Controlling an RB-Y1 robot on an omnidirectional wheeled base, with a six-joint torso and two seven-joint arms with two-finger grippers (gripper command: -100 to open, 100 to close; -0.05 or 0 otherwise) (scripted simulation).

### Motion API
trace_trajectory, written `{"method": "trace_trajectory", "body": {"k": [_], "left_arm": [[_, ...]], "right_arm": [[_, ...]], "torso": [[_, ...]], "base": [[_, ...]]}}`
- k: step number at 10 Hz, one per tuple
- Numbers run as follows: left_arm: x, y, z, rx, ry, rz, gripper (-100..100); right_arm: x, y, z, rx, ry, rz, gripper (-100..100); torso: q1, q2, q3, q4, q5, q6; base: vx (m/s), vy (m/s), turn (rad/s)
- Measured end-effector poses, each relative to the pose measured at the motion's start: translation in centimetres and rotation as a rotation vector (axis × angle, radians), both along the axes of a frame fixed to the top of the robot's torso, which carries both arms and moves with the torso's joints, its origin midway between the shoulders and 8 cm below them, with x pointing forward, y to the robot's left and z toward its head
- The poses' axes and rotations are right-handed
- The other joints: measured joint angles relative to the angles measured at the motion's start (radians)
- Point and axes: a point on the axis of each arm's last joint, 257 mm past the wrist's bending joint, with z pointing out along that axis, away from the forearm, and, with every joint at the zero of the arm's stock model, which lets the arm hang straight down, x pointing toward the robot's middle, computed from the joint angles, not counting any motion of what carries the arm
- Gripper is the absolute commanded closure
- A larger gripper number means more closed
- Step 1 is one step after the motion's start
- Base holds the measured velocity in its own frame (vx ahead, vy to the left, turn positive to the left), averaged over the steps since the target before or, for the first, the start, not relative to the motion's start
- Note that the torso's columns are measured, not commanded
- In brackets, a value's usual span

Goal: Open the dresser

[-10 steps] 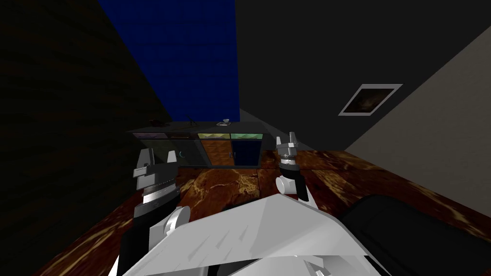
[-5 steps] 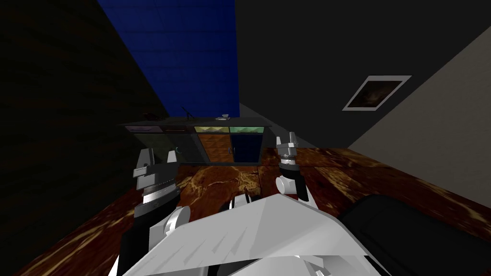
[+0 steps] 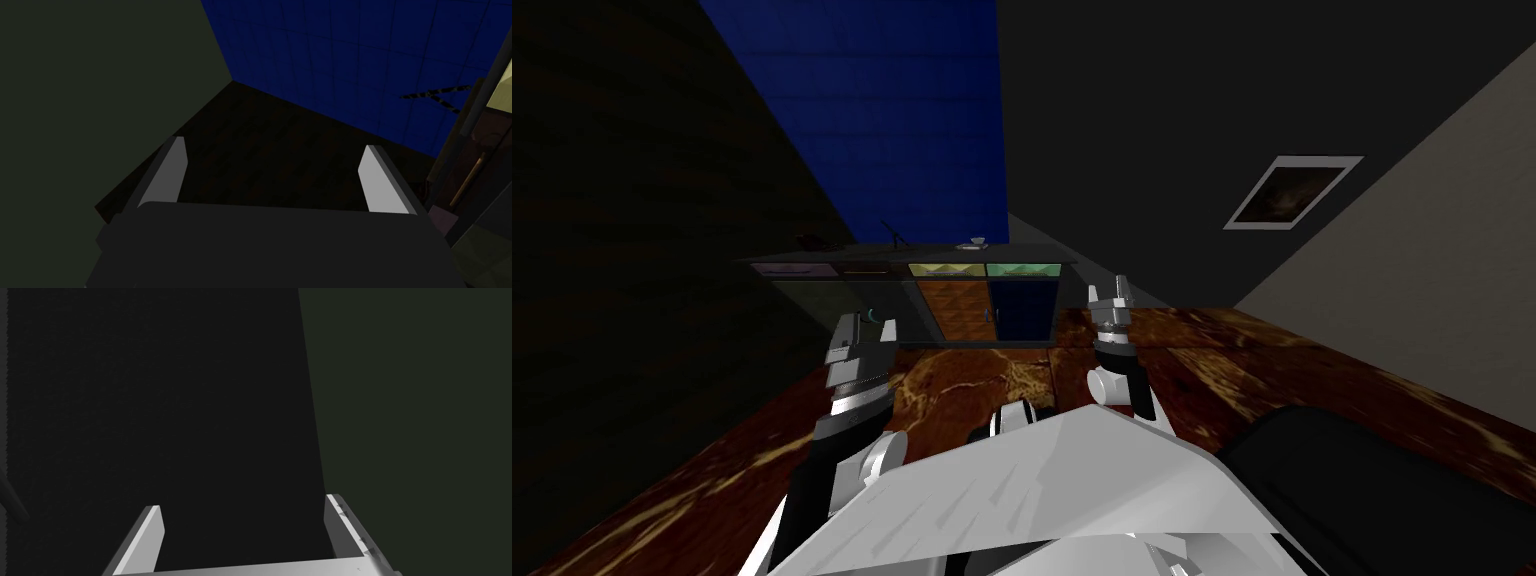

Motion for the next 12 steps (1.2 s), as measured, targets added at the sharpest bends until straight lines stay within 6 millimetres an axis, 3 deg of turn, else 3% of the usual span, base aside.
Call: {"method": "trace_trajectory", "body": {"k": [12], "left_arm": [[4.9,3.0,-10.1,-0.066,0.183,-0.032,-100]], "right_arm": [[0.0,0.0,0.0,0.0,0.0,0.0,0]], "torso": [[0.002,0.002,0.001,0.001,0.001,0.0]], "base": [[0.08,-0.031,-0.031]]}}
